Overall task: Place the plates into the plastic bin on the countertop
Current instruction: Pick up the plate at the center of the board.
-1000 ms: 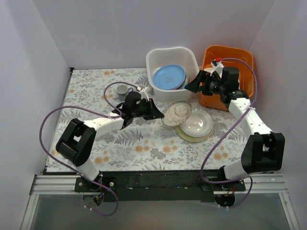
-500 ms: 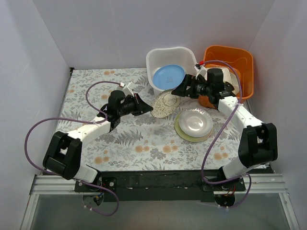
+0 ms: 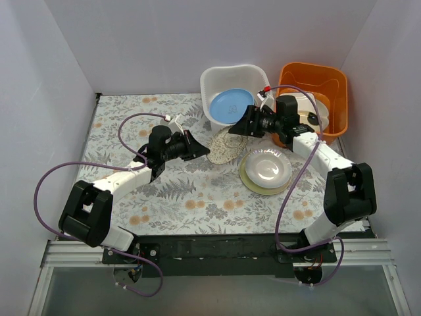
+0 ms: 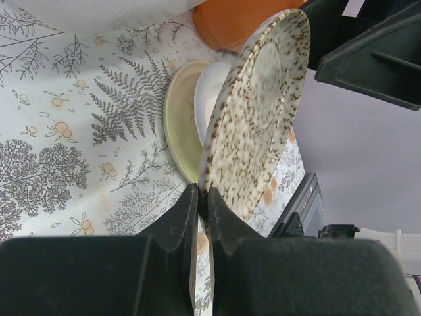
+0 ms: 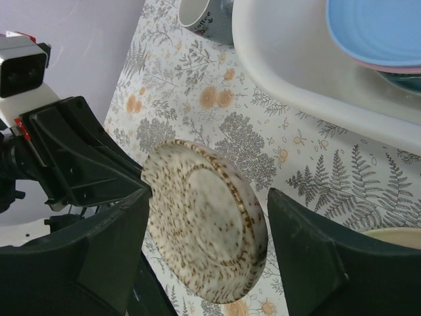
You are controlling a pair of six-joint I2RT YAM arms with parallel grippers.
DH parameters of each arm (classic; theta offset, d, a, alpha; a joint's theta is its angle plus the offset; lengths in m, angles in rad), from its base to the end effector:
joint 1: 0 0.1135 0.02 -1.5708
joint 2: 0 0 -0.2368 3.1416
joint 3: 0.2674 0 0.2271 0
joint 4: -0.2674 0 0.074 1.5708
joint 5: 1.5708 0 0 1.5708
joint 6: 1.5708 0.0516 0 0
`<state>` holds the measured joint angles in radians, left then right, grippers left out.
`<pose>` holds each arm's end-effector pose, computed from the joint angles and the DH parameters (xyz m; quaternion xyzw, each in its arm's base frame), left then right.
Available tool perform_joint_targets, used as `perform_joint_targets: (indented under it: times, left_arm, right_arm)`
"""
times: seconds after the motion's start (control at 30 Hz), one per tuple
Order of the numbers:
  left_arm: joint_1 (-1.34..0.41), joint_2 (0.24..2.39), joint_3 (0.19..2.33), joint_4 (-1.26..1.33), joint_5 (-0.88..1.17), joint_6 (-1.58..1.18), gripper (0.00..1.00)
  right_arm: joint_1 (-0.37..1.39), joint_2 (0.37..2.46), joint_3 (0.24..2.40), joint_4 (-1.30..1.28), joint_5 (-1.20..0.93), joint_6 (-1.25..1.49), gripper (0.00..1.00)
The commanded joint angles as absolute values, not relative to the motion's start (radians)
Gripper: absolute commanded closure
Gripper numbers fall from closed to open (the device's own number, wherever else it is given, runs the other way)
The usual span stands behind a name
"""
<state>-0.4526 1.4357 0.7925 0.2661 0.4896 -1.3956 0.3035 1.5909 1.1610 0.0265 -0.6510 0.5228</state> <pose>0.2686 -0.1576 0.2208 -0.2431 0.7768 -0.5560 0.1686 0.3291 0.1358 0.2683 -0.0887 0.8052 0.4540 0.3711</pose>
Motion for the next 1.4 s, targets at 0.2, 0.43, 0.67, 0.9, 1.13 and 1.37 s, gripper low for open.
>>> perform_joint_targets:
  times: [0.2, 0.43, 0.67, 0.9, 1.13, 1.37]
  left_arm:
    - [-0.445, 1.362, 0.802, 0.333, 0.486, -1.407, 1.0]
    - [-0.44, 1.356, 0.801, 0.318, 0.485, -1.402, 1.0]
    - [-0.44, 1.376, 0.813, 0.304, 0.488, -1.388, 1.0]
    - [-0.44, 1.37, 0.804, 0.307, 0.48, -1.379, 0.69]
    - [-0.44, 1.384, 0.811, 0.311, 0.48, -1.371, 0.04]
    - [-0.44, 1.37, 0.807, 0.272, 0.457, -1.358, 0.02]
  right_arm:
    - [0.311, 1.64, 1.219, 0.021, -0.756, 0.502, 0.62]
    - [0.314, 1.667, 1.23, 0.023, -0.765, 0.509, 0.99]
    - [0.316, 1.677, 1.252, 0.015, -0.765, 0.505, 0.99]
    - [0.316, 1.69, 1.253, 0.031, -0.784, 0.517, 0.99]
    - [0.316, 1.693, 1.276, 0.018, -0.788, 0.508, 0.99]
    - [0.316, 1.7, 1.289, 0.02, -0.787, 0.512, 0.99]
